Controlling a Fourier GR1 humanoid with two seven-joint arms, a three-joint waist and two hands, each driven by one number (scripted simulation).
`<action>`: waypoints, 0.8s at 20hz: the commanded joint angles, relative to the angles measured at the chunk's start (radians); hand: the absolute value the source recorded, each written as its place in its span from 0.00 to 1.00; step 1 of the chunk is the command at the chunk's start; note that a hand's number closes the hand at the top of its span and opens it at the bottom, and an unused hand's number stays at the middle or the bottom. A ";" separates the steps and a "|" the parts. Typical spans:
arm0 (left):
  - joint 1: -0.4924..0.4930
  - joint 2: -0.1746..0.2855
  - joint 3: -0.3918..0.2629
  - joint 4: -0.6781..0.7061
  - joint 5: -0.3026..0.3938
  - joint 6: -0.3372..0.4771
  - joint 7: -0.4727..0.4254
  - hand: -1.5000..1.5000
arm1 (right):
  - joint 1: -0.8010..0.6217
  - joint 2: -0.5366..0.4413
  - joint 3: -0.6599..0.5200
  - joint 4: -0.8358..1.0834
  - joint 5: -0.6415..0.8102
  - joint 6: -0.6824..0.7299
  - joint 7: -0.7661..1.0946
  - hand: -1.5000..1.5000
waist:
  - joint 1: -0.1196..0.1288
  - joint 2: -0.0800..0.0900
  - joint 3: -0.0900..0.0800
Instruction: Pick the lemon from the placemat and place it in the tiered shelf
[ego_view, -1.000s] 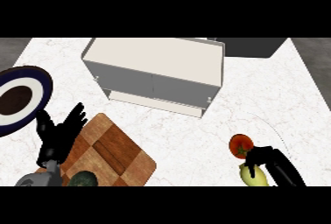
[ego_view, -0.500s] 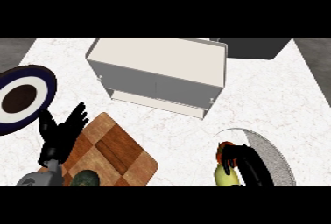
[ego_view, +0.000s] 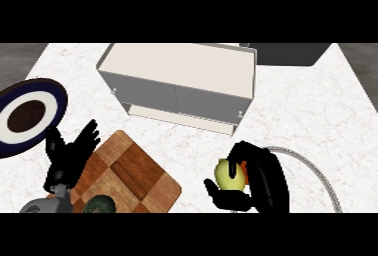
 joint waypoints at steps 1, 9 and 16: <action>0.008 -0.003 0.000 0.004 0.002 0.000 0.003 0.50 | -0.086 0.006 0.092 -0.097 0.084 -0.029 0.260 1.00 | -0.001 -0.001 0.002; -0.014 -0.006 0.000 0.013 -0.001 0.004 0.009 0.50 | -0.381 0.006 0.163 -0.192 0.223 0.080 0.741 1.00 | 0.014 0.007 0.005; -0.024 -0.006 -0.010 -0.007 0.008 -0.017 0.008 0.50 | -0.776 0.006 0.095 -0.128 0.212 0.213 1.087 1.00 | 0.048 0.013 0.009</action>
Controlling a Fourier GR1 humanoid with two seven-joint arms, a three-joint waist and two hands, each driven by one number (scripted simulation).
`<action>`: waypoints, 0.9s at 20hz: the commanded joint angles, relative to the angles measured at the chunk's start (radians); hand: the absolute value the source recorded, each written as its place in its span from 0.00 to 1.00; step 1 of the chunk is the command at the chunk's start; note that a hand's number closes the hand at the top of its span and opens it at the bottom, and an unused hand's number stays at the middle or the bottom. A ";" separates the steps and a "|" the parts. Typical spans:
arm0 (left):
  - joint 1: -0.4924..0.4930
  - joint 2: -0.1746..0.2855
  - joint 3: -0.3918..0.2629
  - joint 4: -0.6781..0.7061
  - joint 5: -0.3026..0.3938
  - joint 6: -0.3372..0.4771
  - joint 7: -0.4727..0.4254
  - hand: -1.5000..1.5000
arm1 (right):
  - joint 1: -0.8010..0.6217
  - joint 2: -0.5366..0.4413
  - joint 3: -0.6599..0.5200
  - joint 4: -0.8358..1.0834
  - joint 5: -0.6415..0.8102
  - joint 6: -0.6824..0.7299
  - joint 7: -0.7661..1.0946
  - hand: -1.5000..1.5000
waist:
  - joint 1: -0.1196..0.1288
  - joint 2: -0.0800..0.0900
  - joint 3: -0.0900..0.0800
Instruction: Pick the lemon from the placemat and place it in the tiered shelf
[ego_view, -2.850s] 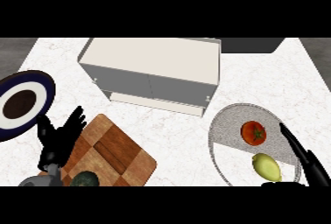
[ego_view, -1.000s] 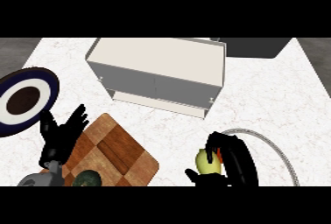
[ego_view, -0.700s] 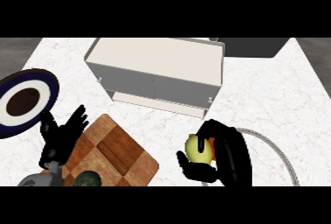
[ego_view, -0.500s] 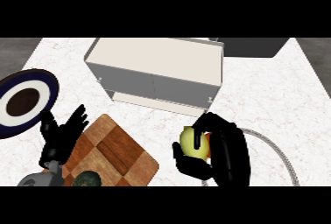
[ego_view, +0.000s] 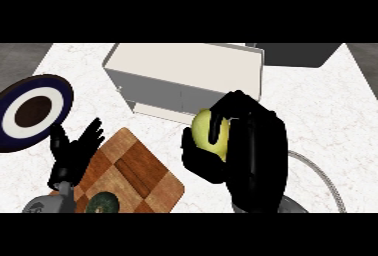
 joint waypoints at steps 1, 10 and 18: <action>0.009 -0.022 -0.022 -0.007 -0.014 0.012 0.002 0.50 | -0.256 0.004 -0.067 0.052 -0.017 0.105 0.255 1.00 | 0.013 0.005 0.003; -0.003 -0.006 -0.002 0.037 -0.007 -0.011 -0.037 0.50 | -0.693 0.003 -0.235 0.379 -0.235 0.200 0.319 1.00 | 0.010 0.015 0.005; -0.021 0.003 0.010 0.021 -0.007 -0.001 -0.006 0.50 | -0.882 0.003 -0.326 0.738 -0.302 0.139 0.178 1.00 | -0.013 0.019 0.008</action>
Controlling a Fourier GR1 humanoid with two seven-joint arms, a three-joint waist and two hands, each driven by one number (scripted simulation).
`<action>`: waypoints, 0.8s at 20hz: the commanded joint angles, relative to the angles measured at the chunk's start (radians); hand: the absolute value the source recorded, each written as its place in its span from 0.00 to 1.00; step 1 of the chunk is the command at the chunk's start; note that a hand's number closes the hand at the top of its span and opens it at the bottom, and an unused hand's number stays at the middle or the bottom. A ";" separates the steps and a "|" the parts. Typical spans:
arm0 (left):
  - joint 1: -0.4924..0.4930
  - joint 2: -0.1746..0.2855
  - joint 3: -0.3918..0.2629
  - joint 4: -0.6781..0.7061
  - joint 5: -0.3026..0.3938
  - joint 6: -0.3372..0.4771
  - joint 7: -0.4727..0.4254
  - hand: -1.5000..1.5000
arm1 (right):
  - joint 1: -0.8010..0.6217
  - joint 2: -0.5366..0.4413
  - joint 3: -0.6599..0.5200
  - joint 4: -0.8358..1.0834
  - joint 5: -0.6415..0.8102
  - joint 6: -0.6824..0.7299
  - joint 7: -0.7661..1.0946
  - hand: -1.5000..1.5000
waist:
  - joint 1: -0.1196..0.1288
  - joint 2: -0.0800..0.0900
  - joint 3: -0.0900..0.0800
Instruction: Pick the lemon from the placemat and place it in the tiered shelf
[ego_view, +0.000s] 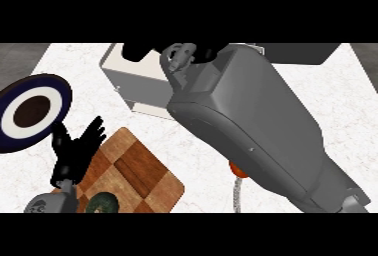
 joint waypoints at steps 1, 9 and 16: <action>0.015 -0.029 -0.016 0.001 -0.030 0.032 -0.040 0.50 | -0.043 0.007 -0.016 0.190 -0.007 -0.060 0.046 1.00 | -0.011 0.005 0.001; -0.001 0.004 0.021 0.000 -0.005 0.008 -0.007 0.50 | -0.178 0.008 -0.089 0.409 -0.015 -0.114 -0.032 1.00 | -0.019 0.003 0.002; -0.035 0.030 0.047 0.021 0.018 -0.024 0.016 0.50 | -0.162 0.008 -0.090 0.532 -0.034 -0.273 -0.181 1.00 | -0.018 0.005 0.002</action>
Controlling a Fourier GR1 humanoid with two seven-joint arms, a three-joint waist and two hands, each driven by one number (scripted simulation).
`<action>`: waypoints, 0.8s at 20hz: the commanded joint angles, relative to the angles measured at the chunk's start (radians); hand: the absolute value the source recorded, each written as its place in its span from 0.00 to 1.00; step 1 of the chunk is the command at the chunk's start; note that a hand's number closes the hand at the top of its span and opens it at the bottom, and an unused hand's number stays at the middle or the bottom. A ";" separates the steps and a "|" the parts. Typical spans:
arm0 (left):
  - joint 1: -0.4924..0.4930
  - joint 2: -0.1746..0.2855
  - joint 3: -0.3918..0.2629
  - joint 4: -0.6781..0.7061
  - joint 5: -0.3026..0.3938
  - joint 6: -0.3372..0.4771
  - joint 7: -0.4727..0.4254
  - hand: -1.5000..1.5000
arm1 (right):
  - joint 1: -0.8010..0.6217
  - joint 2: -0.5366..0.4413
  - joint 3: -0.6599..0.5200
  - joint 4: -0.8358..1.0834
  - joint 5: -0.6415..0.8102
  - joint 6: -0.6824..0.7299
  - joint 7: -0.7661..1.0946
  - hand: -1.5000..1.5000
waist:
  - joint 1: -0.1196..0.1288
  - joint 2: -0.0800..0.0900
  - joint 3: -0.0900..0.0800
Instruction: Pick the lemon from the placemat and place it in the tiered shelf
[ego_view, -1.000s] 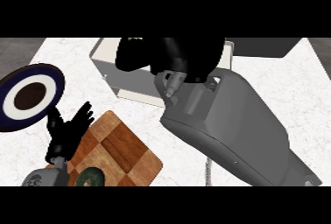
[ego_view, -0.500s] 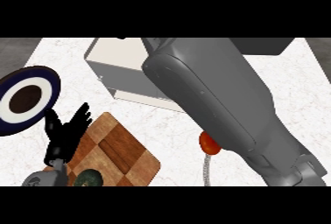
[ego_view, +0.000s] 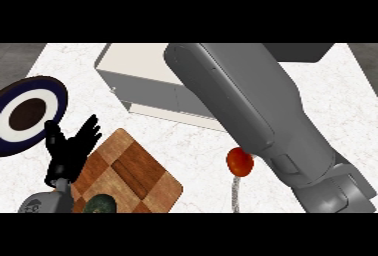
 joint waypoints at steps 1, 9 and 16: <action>0.028 -0.022 -0.025 -0.026 -0.027 0.017 -0.012 0.50 | -0.057 0.003 0.034 0.080 -0.058 -0.083 0.023 1.00 | 0.010 -0.001 0.000; 0.044 0.009 0.009 -0.004 -0.001 -0.026 -0.020 0.50 | -0.074 0.003 0.056 0.128 -0.035 0.011 0.001 1.00 | -0.006 -0.003 0.000; 0.051 -0.020 -0.012 -0.035 -0.032 0.017 -0.013 0.50 | -0.038 0.003 -0.053 0.039 -0.058 -0.282 0.070 0.00 | -0.005 -0.005 0.001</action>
